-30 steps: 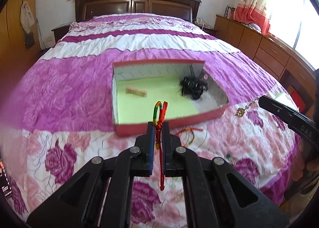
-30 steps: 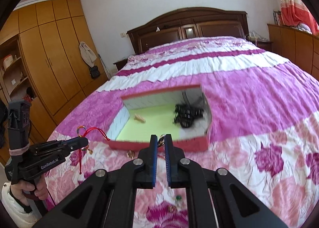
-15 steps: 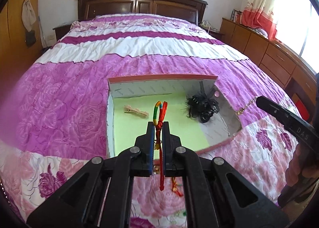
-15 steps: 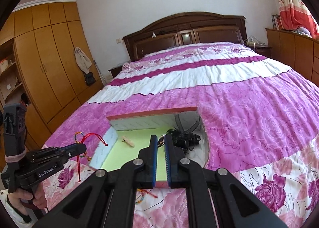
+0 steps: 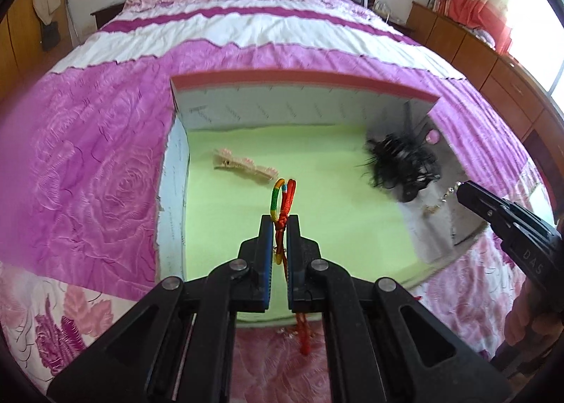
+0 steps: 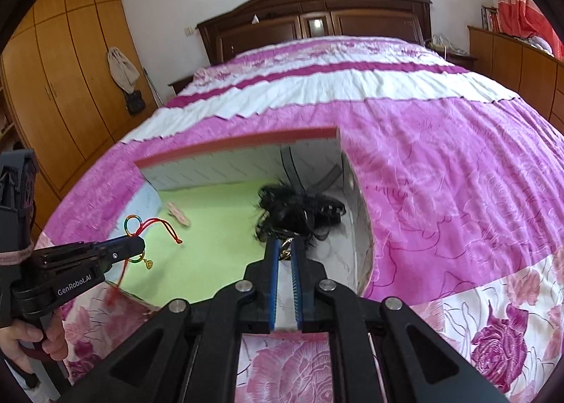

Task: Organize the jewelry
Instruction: 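Lower the rainbow bracelet into the box with the left tool while the right tool releases the earring there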

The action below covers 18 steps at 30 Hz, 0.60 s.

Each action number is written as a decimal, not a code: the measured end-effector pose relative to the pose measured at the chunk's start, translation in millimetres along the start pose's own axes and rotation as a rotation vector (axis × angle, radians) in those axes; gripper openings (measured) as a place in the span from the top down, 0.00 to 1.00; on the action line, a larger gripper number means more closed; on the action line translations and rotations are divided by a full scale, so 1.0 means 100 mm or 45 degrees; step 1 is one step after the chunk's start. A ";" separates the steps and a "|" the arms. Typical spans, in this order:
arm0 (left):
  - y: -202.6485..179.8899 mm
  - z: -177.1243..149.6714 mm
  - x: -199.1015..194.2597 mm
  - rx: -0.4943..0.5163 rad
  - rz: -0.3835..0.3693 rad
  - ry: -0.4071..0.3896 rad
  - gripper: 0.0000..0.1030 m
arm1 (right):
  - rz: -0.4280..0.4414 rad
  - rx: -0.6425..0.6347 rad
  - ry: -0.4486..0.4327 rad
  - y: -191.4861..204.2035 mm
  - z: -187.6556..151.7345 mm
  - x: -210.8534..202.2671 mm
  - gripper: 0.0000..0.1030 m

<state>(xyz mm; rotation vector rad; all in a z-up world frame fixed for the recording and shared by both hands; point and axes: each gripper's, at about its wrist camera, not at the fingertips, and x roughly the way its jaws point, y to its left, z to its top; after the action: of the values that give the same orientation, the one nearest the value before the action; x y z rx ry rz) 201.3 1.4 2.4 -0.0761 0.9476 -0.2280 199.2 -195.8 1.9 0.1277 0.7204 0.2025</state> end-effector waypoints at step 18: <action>0.04 0.02 0.34 -0.002 0.037 0.093 0.87 | -0.110 -0.046 0.165 0.00 0.01 0.40 0.82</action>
<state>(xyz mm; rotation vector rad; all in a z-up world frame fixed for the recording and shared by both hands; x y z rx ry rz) 222.7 -2.8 -24.0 -0.0558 1.0206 -0.2042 229.2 -186.3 -23.3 0.0491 0.8493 0.1420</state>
